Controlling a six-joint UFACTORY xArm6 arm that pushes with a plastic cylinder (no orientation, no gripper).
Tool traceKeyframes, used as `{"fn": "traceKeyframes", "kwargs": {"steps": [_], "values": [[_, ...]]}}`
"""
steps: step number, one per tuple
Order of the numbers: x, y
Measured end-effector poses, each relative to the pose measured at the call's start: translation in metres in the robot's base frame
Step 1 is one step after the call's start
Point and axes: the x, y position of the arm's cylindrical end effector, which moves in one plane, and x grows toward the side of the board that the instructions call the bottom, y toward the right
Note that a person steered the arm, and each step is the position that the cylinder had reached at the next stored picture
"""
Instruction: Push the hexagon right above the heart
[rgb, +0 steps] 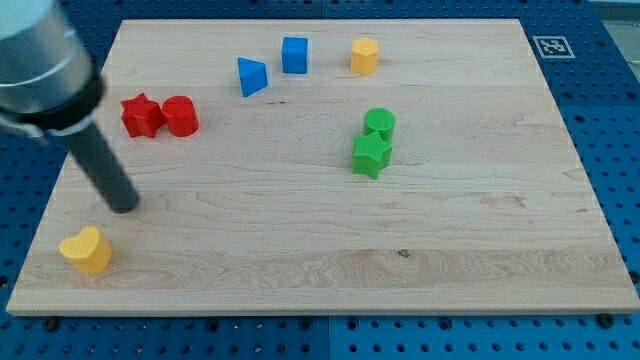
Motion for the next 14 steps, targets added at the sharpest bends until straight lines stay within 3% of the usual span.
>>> {"fn": "traceKeyframes", "kwargs": {"steps": [2,5,7,8,9,10,12,14], "values": [[-0.041,0.088],[-0.147,0.185],[-0.172,0.298],[-0.212,0.334],[-0.253,0.347],[-0.260,0.323],[-0.262,0.279],[-0.239,0.278]]}}
